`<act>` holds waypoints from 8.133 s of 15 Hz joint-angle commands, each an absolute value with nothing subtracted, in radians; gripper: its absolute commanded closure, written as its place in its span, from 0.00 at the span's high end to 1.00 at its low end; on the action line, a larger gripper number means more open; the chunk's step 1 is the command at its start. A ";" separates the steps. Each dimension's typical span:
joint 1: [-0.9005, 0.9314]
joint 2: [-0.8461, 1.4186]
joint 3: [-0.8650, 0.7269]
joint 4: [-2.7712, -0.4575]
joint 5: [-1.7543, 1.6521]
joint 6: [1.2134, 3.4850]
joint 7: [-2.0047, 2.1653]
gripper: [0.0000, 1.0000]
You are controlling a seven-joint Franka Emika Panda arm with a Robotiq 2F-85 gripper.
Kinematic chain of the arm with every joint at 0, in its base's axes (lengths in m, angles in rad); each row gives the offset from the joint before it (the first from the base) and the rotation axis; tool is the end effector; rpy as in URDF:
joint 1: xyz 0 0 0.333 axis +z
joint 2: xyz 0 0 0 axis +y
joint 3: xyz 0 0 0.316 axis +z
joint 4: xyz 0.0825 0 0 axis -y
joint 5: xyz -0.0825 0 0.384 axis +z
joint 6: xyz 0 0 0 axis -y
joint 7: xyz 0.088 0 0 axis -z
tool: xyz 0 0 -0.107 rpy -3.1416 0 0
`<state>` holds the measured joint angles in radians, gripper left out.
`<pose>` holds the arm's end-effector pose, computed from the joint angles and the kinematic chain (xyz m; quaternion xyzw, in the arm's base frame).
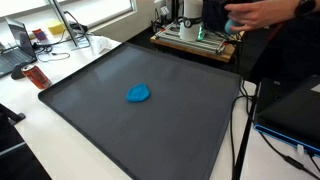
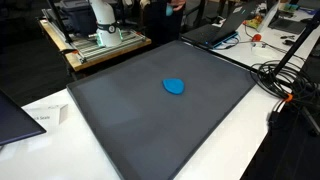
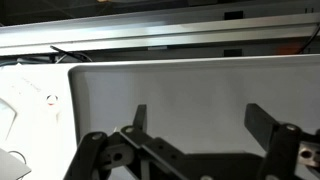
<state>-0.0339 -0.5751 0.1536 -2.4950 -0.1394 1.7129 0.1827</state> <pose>0.3502 0.0315 0.4660 0.9879 -0.0305 -0.0903 0.1224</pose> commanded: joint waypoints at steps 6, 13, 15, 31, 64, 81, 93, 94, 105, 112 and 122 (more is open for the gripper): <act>-0.012 -0.573 0.135 -2.493 -0.148 1.710 0.192 1.00; 0.014 -0.586 0.118 -2.495 -0.131 1.694 0.126 1.00; 0.038 -0.596 0.100 -2.497 -0.120 1.689 0.064 1.00; 0.166 -0.599 0.047 -2.484 -0.004 1.594 -0.239 0.58; 0.107 -0.398 0.086 -2.228 0.146 1.769 0.031 0.47; 0.101 0.023 0.159 -2.047 -0.025 2.218 0.338 0.22; 0.133 0.321 0.024 -1.790 -0.196 2.214 0.448 0.22; 0.135 0.334 0.018 -1.784 -0.195 2.217 0.447 0.22; 0.137 0.363 -0.001 -1.797 -0.171 2.225 0.418 0.47; 0.137 0.363 -0.001 -1.797 -0.171 2.225 0.418 0.22; 0.145 0.403 -0.018 -1.852 -0.178 2.366 0.436 0.22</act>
